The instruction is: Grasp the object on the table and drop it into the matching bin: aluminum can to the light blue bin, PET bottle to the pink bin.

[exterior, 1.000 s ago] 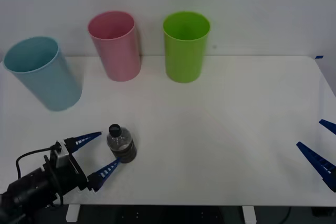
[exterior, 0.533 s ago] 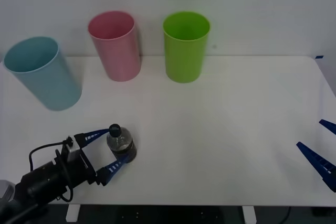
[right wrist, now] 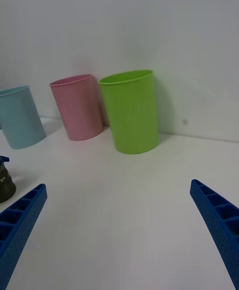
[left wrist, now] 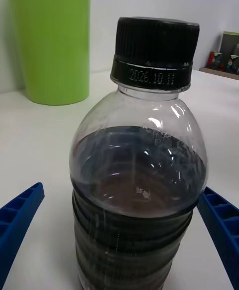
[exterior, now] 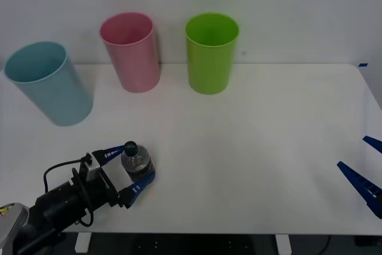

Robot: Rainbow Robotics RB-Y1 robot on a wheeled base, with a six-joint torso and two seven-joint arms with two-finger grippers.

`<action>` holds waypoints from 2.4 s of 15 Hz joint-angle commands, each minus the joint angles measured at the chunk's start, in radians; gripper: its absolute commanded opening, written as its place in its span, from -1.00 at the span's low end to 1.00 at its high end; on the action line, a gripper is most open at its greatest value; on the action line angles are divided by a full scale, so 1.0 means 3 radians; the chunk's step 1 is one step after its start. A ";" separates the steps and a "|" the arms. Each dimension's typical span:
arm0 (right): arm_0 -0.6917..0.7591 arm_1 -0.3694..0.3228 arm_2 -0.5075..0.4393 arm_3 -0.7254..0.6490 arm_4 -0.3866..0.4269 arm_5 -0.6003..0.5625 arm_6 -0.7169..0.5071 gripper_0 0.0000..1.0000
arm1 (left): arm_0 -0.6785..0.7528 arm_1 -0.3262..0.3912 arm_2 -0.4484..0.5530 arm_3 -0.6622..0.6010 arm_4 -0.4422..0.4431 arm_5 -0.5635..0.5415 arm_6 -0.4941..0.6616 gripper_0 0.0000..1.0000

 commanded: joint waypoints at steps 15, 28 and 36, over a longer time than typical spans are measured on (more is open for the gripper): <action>0.0000 0.0000 0.0000 0.0000 0.0000 0.0000 0.0000 1.00 | -0.0065 -0.0001 0.0052 -0.0006 0.0009 0.0018 0.0011 -1.00; 0.0000 0.0000 0.0000 0.0000 0.0000 0.0000 0.0000 1.00 | -0.0065 0.0004 0.0512 -0.0251 0.0219 0.0110 0.0420 -1.00; 0.0000 0.0000 0.0000 0.0000 0.0000 0.0000 0.0000 1.00 | 0.0042 0.0009 0.0671 -0.1294 0.0188 0.0391 0.1520 -1.00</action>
